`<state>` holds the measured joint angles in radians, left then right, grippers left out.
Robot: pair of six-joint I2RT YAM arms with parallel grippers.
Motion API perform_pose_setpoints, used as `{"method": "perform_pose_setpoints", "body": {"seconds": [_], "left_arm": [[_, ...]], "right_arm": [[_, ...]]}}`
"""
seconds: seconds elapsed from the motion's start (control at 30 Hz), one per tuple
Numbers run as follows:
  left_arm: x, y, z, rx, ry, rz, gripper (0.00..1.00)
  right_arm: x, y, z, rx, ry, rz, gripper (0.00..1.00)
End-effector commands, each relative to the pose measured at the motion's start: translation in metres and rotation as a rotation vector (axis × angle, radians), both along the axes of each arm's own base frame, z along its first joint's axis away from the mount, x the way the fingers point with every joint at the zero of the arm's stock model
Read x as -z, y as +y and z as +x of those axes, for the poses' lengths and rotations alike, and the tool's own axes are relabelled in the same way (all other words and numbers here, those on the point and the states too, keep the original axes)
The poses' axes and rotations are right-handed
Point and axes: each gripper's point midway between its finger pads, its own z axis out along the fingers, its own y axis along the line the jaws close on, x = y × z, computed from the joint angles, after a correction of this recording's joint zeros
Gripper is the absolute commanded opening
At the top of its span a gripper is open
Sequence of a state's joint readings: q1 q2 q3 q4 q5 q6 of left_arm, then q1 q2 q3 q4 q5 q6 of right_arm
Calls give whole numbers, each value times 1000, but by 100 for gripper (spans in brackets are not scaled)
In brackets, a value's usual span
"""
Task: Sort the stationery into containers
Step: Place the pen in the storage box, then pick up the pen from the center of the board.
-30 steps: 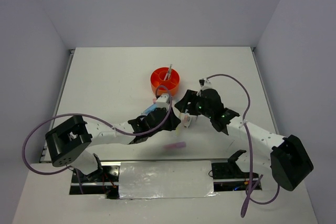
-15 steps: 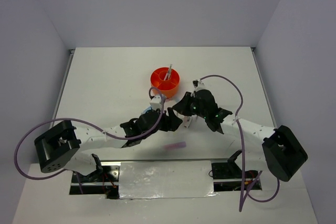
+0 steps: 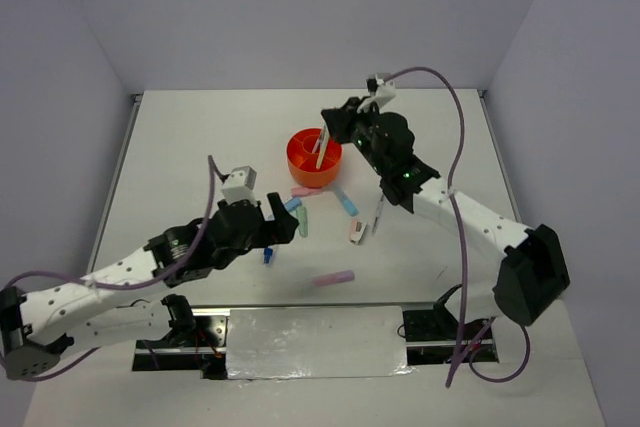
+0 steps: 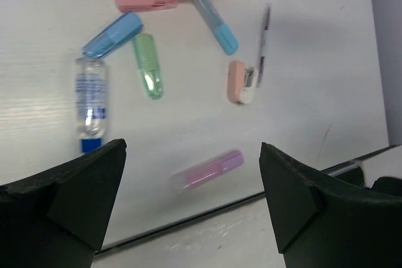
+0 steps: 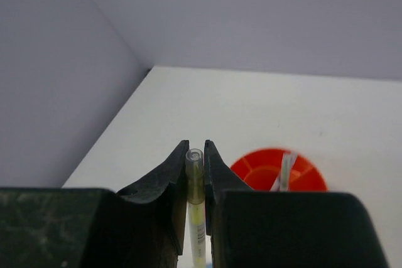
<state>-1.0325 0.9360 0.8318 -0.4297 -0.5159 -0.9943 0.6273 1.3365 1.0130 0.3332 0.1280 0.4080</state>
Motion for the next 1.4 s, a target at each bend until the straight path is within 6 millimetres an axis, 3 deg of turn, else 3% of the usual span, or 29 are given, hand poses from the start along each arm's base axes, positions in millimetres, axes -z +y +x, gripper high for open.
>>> {"method": "perform_pose_setpoints", "body": {"seconds": [0.0, 0.03, 0.1, 0.13, 0.17, 0.2, 0.27, 0.3, 0.43, 0.6, 0.7, 0.73, 0.83, 0.97, 1.03, 1.1, 1.13, 1.17, 1.2, 1.23, 1.27, 1.3, 1.33, 1.37], "left_arm": [[9, 45, -25, 47, 27, 158, 99], [2, 47, -29, 76, 6, 141, 99], [3, 50, -35, 131, -18, 164, 99], [7, 54, -38, 157, -39, 171, 99], [9, 55, -39, 167, -48, 167, 99], [7, 54, -39, 173, -64, 148, 99], [11, 54, -42, 188, -79, 121, 99], [9, 49, -45, 214, -84, 97, 99], [1, 45, -47, 237, -111, 64, 99], [-2, 42, -47, 249, -112, 67, 99], [-3, 42, -47, 252, -109, 73, 99], [-2, 42, -47, 254, -110, 73, 99], [-2, 43, -47, 247, -112, 70, 99], [-2, 47, -43, 214, -103, 93, 99], [-3, 47, -39, 193, -101, 100, 99], [-3, 37, -33, 198, -99, 109, 99], [-3, 32, -31, 201, -96, 105, 99], [-1, 18, -25, 211, -91, 105, 99], [-5, 9, -22, 231, -105, 99, 99], [7, -6, -19, 267, -74, 124, 99], [-5, -22, -12, 282, -102, 99, 99], [-8, -33, -8, 296, -105, 95, 99], [-8, -56, 2, 320, -103, 100, 99], [-5, -69, 7, 336, -95, 112, 99]], "right_arm": [[-36, -2, 41, 94, -176, -78, 0], [-29, 0, 54, 114, -192, -110, 0], [-32, 8, 73, 130, -231, -118, 0], [-48, 10, 81, 140, -267, -120, 0], [-46, 14, 87, 138, -271, -133, 0], [-31, 21, 99, 137, -255, -163, 0], [-33, 22, 111, 158, -269, -187, 0], [-21, 24, 119, 163, -254, -204, 0], [-3, 28, 123, 138, -245, -196, 0], [34, 31, 116, 98, -212, -197, 3], [48, 34, 110, 72, -208, -196, 16], [54, 34, 108, 63, -202, -199, 35], [55, 31, 103, 59, -201, -192, 59], [23, 21, 85, 62, -241, -141, 66], [-8, 8, 70, 86, -258, -107, 67], [-17, -9, 61, 137, -211, -101, 72], [-43, -24, 48, 173, -224, -73, 73], [-46, -36, 43, 211, -187, -61, 75], [-33, -49, 35, 249, -96, -103, 86], [-47, -75, 26, 327, -76, -91, 87], [-53, -88, 19, 363, -19, -71, 88], [-32, -109, 0, 399, 94, -143, 88], [-30, -129, -9, 463, 136, -139, 88], [-18, -150, -31, 488, 207, -184, 89]]}}
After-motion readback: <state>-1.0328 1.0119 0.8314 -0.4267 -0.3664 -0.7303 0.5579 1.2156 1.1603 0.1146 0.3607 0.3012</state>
